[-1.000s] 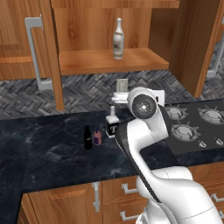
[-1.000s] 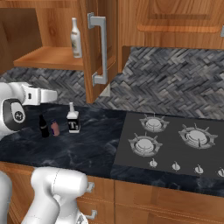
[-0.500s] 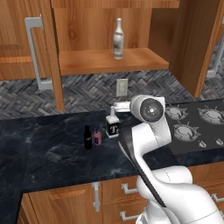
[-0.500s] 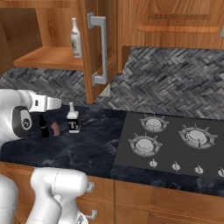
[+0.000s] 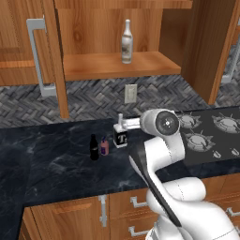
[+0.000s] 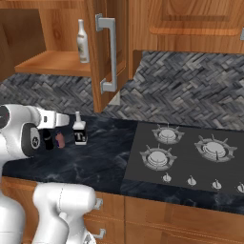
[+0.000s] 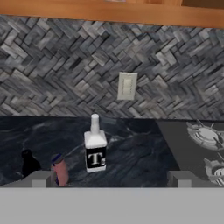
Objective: Sort all alcoholic drinks to one cabinet, and non-alcoholic drinks to the other.
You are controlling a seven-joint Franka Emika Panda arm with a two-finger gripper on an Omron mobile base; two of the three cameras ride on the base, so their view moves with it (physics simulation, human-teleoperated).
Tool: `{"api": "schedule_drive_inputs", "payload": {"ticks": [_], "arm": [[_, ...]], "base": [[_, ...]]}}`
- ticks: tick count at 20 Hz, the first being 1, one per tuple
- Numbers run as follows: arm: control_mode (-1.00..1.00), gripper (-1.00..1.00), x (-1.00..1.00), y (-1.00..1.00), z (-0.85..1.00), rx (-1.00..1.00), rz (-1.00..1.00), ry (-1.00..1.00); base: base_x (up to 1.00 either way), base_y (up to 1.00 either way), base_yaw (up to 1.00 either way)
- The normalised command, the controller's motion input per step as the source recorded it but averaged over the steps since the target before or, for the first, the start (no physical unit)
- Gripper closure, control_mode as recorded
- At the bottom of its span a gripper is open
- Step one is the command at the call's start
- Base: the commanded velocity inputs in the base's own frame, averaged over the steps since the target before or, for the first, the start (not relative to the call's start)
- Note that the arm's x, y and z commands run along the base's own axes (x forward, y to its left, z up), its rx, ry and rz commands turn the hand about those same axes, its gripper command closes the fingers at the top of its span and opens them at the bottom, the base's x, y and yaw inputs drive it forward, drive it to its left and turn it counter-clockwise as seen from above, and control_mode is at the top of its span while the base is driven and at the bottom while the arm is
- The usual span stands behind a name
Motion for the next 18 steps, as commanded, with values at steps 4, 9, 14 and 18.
{"api": "schedule_drive_inputs", "payload": {"ticks": [4, 9, 14, 18], "arm": [[-1.00, -1.00, 0.00, 0.05, -0.19, 0.00, 0.06, 0.01], [-1.00, -1.00, 0.00, 0.01, -0.15, 0.00, 0.05, 0.03], [-1.00, -1.00, 0.11, 0.06, -0.16, 0.00, 0.02, 0.04], [-1.00, -1.00, 0.21, 0.10, -0.14, 0.00, 0.01, 0.03]], "base": [[0.00, 0.00, 0.00], [0.00, 0.00, 0.00], [0.00, 0.00, 0.00], [0.00, 0.00, 0.00]]}}
